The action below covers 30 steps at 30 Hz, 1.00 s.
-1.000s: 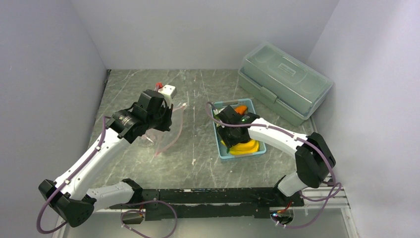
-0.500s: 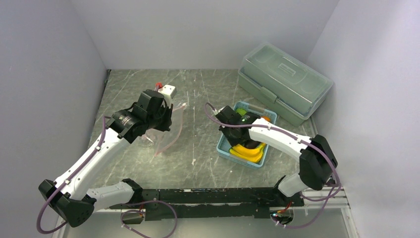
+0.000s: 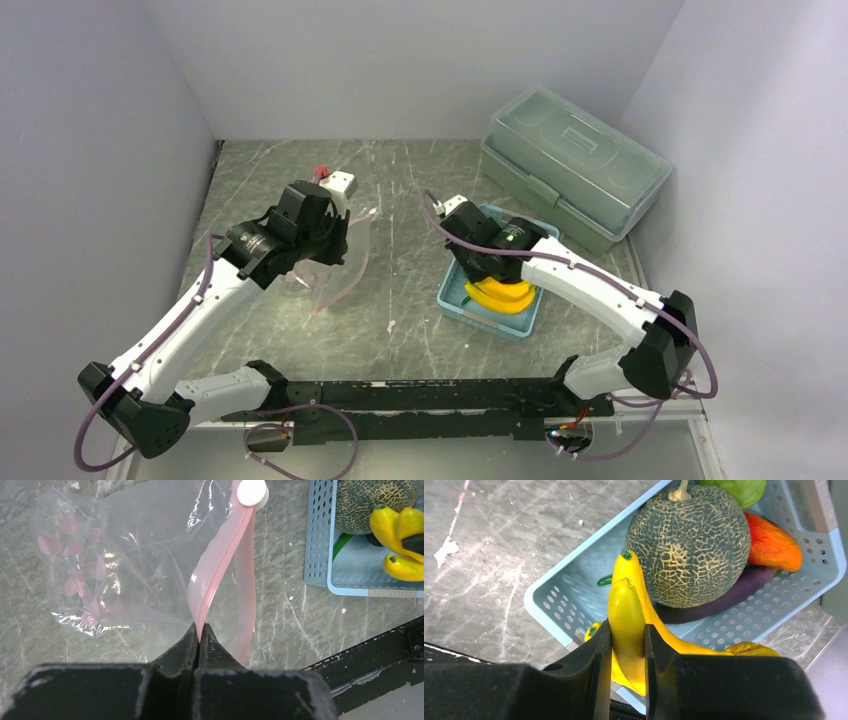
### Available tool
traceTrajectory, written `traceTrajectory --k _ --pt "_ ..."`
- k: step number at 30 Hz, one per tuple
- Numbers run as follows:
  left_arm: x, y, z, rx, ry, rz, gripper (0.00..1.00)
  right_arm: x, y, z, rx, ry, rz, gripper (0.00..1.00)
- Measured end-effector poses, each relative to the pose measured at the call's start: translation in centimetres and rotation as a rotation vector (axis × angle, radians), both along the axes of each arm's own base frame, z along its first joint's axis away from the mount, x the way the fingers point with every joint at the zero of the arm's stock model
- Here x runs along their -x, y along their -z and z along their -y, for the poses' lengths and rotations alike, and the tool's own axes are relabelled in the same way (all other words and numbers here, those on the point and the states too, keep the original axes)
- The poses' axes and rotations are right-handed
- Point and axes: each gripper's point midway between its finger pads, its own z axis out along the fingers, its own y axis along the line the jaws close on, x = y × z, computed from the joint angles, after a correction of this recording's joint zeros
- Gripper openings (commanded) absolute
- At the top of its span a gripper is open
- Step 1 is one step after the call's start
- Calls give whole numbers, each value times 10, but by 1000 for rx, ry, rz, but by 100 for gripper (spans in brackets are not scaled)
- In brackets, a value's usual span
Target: Place the food in the zip-top bag and seal the zipper
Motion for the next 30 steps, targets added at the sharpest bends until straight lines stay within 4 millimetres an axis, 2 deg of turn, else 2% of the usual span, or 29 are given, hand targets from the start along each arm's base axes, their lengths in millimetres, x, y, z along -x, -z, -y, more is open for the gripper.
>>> traceTrajectory --k 8,14,19,23,26,30 --pt "1 0 2 9 11 -5 0 -1 -37 -10 -90 -8 69 0" --pt "2 0 4 14 17 -9 0 4 -70 -23 -219 -36 107 0" --pt "3 0 5 20 25 -13 0 11 -111 -42 -421 -82 166 0" --pt "4 0 7 30 33 -18 0 19 -155 -54 -614 -120 236 0" --pt "3 -1 9 42 32 -15 0 27 -189 -59 -768 -145 302 0" --pt "3 -3 13 72 24 -19 0 36 -217 -61 -936 -156 362 0"
